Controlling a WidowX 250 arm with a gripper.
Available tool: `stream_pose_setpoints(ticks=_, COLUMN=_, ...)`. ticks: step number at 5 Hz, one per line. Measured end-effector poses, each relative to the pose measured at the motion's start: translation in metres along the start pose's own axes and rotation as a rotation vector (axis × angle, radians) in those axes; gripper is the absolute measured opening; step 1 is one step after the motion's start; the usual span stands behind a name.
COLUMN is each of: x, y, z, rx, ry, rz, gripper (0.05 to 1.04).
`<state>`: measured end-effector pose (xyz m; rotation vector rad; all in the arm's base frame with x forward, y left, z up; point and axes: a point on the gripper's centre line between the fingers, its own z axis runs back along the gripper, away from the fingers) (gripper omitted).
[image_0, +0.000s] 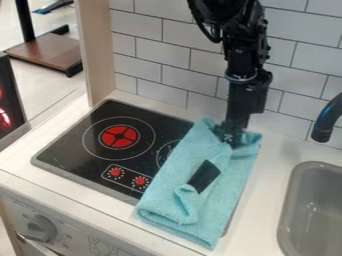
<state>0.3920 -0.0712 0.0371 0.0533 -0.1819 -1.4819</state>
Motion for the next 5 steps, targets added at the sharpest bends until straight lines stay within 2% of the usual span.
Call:
stream_pose_setpoints(ticks=1, x=0.004, y=0.007, z=0.010, rx=-0.001, ry=-0.013, rz=-0.002, gripper=1.009)
stream_pose_setpoints(ticks=3, x=0.012, y=0.007, z=0.060, rx=0.076, ry=-0.062, rz=-0.066, gripper=1.000)
stream_pose_setpoints(ticks=4, x=0.006, y=-0.008, z=0.066, rx=0.075, ry=-0.049, rz=-0.123, gripper=1.000)
stream_pose_setpoints(ticks=5, x=0.007, y=-0.007, z=0.068, rx=0.080, ry=-0.050, rz=-0.129, gripper=1.000)
